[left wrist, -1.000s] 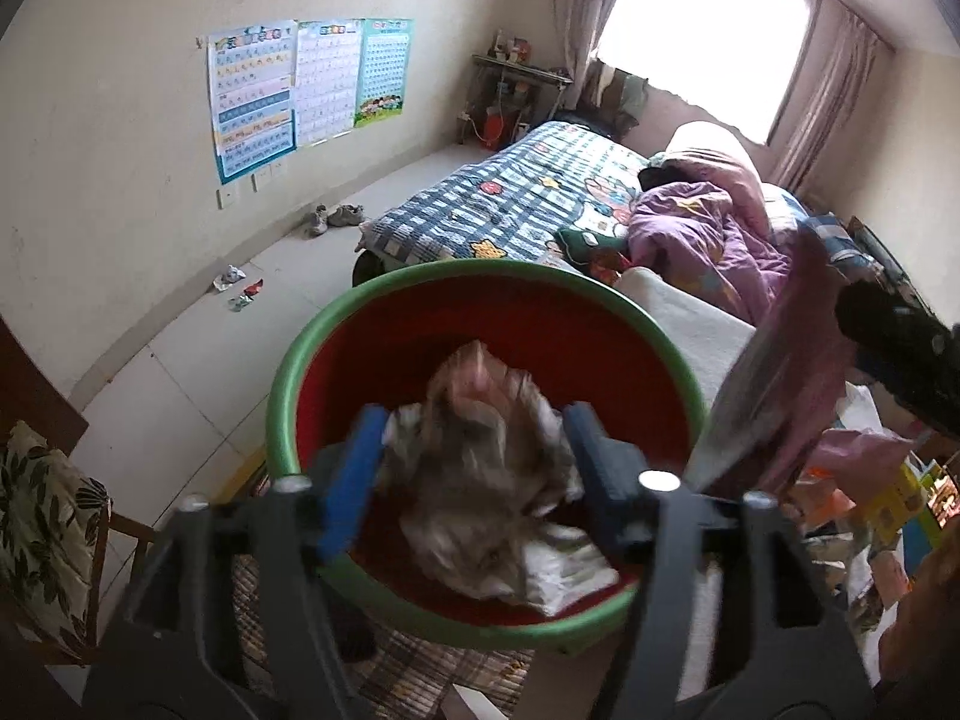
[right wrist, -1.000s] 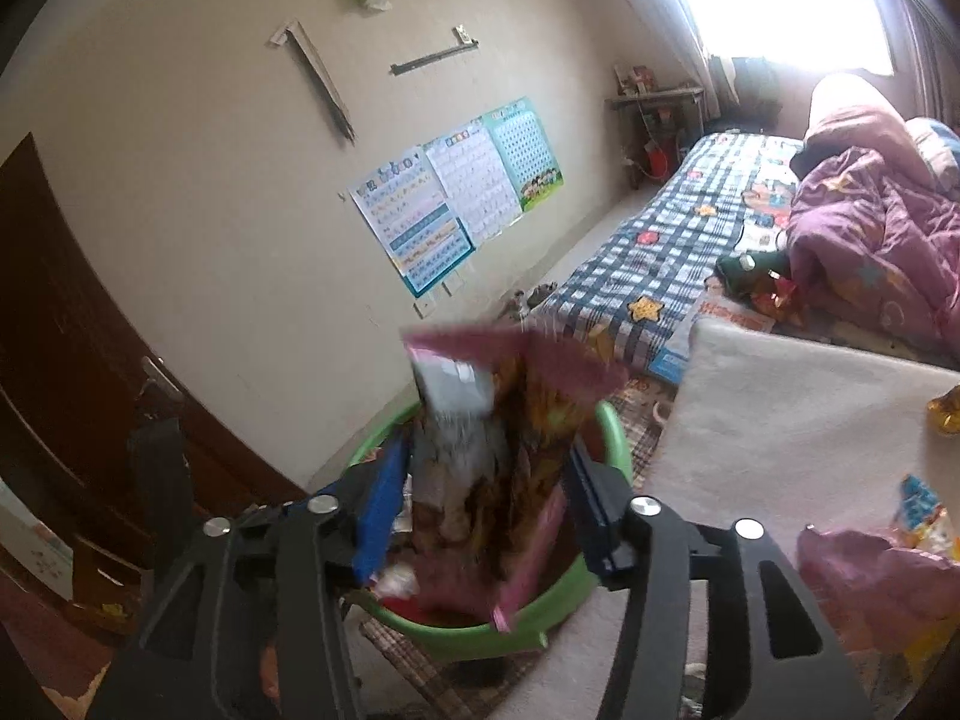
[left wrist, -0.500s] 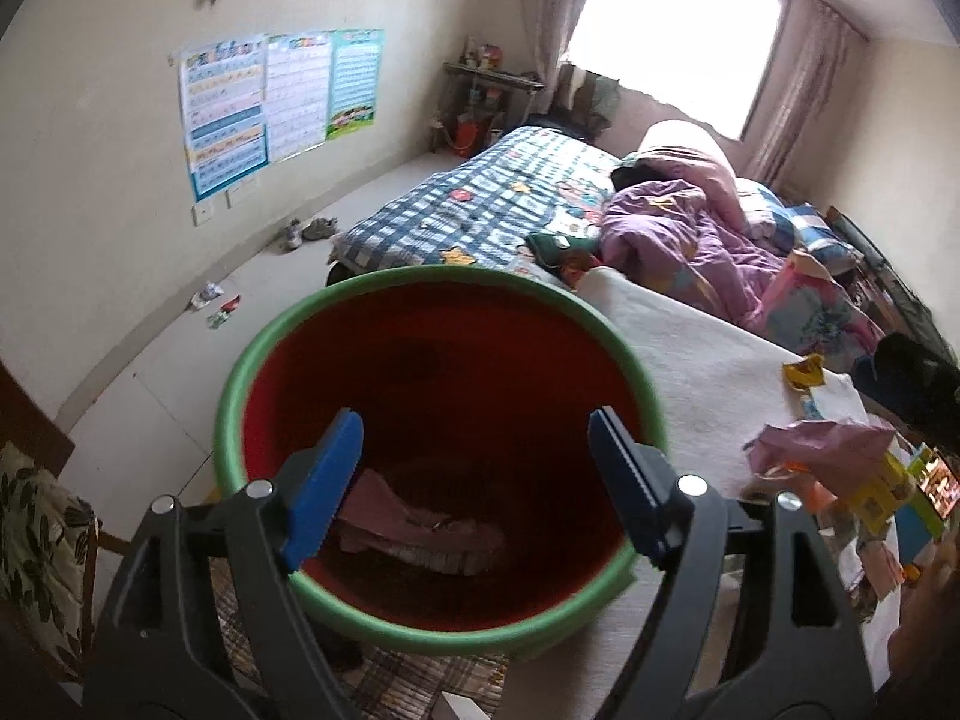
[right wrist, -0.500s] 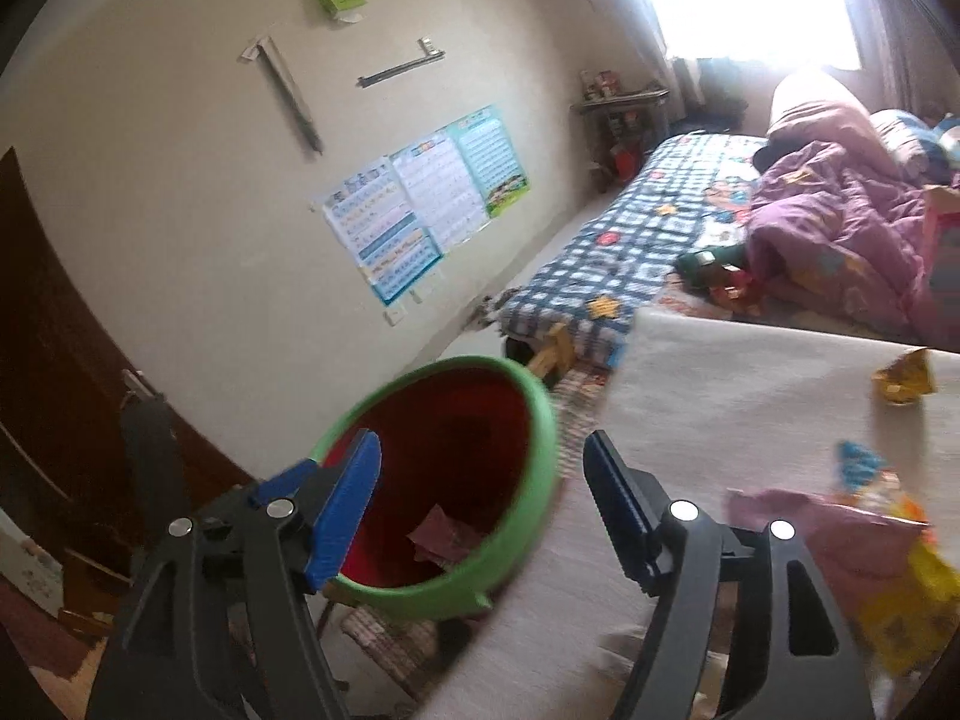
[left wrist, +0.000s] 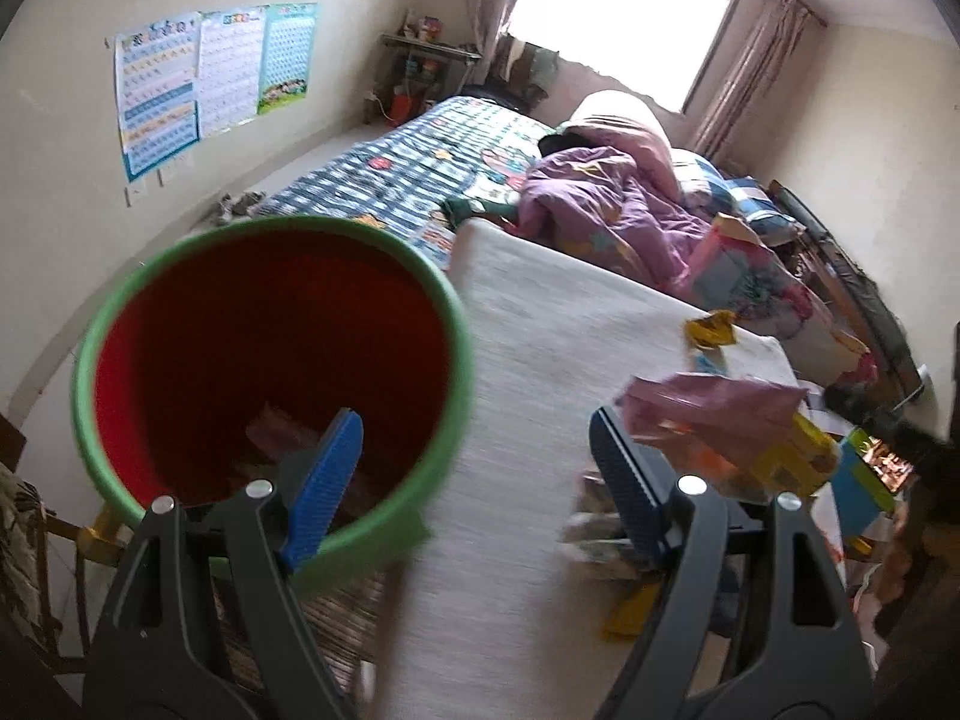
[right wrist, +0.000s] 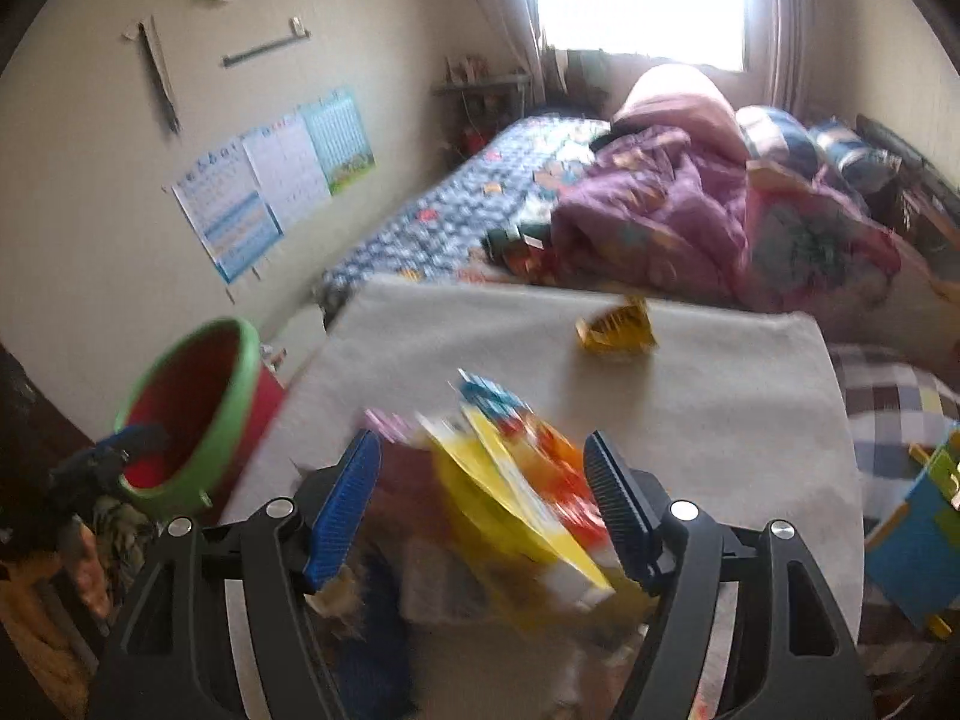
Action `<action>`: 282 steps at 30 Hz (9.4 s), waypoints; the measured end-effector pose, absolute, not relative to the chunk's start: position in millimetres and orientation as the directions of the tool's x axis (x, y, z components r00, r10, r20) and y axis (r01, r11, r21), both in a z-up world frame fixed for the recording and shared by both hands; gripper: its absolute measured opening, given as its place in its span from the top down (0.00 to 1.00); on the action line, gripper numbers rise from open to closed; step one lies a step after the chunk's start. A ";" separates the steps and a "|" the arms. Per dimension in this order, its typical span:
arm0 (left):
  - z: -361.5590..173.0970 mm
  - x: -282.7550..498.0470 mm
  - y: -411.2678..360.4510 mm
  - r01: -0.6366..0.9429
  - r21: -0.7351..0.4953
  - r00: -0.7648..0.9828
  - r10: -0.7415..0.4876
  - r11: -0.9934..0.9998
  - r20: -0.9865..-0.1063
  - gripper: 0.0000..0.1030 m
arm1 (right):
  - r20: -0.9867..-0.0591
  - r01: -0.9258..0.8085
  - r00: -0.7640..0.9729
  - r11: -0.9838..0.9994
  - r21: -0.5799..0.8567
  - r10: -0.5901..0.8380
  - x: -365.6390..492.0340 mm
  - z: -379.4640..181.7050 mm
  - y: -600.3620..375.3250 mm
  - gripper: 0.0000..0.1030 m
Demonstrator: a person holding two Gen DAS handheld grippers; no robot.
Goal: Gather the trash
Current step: 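Return both tools to the table and reach for more wrappers, then grasp pink wrapper with left tool while right tool grasps yellow wrapper, then carry both wrappers over the red bucket and open both tools, then grasp yellow snack bag with left tool while right tool reaches pink box, then hold yellow bag in left tool while right tool grasps pink strawberry wrapper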
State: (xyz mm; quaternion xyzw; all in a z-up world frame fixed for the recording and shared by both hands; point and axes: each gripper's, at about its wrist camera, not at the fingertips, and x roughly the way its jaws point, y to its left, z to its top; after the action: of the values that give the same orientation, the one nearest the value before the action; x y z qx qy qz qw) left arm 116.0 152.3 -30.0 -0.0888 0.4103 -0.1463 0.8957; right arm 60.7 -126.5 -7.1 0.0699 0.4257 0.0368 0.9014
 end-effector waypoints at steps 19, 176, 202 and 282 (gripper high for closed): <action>-24.8 91.9 50.6 0.205 -0.378 0.557 -0.425 0.903 -0.713 0.25 | -0.718 -0.133 0.635 0.955 0.263 0.286 -19.3 1.4 -177.4 0.82; -66.8 150.7 266.0 -0.060 -0.176 0.628 -0.100 0.983 -0.772 0.34 | -0.640 -0.279 0.558 0.846 0.455 0.528 148.9 7.2 93.3 0.29; -59.4 91.9 116.3 0.308 -0.247 0.498 -0.377 0.919 -0.781 0.32 | -0.707 0.066 0.671 0.932 0.357 0.223 27.6 -13.4 -97.2 0.19; -37.8 -10.9 20.7 0.241 -0.182 0.556 -0.290 0.953 -0.779 0.92 | -0.812 0.154 0.533 0.917 0.369 0.238 -58.4 -77.6 -275.0 0.48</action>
State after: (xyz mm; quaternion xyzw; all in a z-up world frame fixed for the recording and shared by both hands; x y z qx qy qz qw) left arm -10.9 20.7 -37.8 -0.0271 0.4462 -0.1506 0.8818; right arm -58.4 -275.0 -77.6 0.2028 0.4825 0.0246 0.8517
